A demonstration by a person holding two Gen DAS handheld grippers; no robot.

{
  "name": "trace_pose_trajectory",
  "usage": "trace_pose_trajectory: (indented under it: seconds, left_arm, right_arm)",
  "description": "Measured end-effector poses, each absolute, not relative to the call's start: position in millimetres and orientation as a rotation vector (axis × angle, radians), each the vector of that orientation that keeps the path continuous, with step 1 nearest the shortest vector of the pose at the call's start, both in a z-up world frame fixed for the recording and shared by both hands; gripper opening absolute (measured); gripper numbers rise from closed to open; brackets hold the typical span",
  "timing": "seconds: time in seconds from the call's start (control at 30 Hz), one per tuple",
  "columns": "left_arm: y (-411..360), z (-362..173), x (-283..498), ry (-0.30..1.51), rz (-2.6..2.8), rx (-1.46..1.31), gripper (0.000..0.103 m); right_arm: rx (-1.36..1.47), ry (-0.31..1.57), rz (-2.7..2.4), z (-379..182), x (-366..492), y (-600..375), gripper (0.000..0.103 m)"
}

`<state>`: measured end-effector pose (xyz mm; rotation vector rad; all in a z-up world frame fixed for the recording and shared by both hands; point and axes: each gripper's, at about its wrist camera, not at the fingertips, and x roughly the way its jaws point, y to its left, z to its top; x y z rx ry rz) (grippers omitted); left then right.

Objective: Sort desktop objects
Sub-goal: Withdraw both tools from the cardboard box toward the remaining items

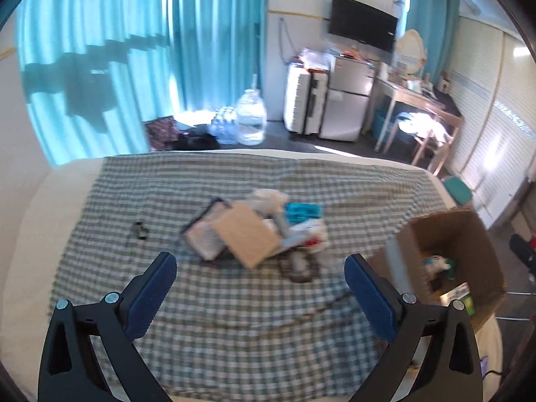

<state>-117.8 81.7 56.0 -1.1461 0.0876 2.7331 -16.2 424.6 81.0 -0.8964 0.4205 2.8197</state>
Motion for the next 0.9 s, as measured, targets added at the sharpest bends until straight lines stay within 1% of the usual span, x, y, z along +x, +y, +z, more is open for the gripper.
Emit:
trace_pose_trajectory:
  seconds: [0.13,0.23,0.4,0.5,0.63,0.9]
  left_arm:
    - [24.5,53.0,-105.3,0.117,2.905,-1.127,0.103]
    - [-12.0,48.1,-99.1,0.068,3.002,-1.103,0.103]
    - [-46.0,31.9,-100.4,0.018,3.007,-1.158,0.103]
    - [-53.1,18.8,-104.9,0.004,2.969,-1.190,0.103]
    - [-55.5,-4.7,-115.5,0.002,2.882,-1.239,0.103]
    - [-36.2,-53.1,-151.2,0.045,2.768,-1.301,0.103]
  right_arm:
    - [-0.915,0.407,2.894,80.2,-34.1,379.9,0.079]
    - [-0.913,0.376,2.941,77.0,-43.7,349.7,0.079]
    - [-0.987,0.346,3.014,58.5,-62.9,298.3,0.079]
    - [-1.030,0.314,3.049,47.3,-71.9,274.1,0.079]
    - [-1.114,0.215,3.065,30.6,-89.0,246.3,0.079]
    - [-1.272,0.073,3.075,-6.0,-146.9,213.5,0.079]
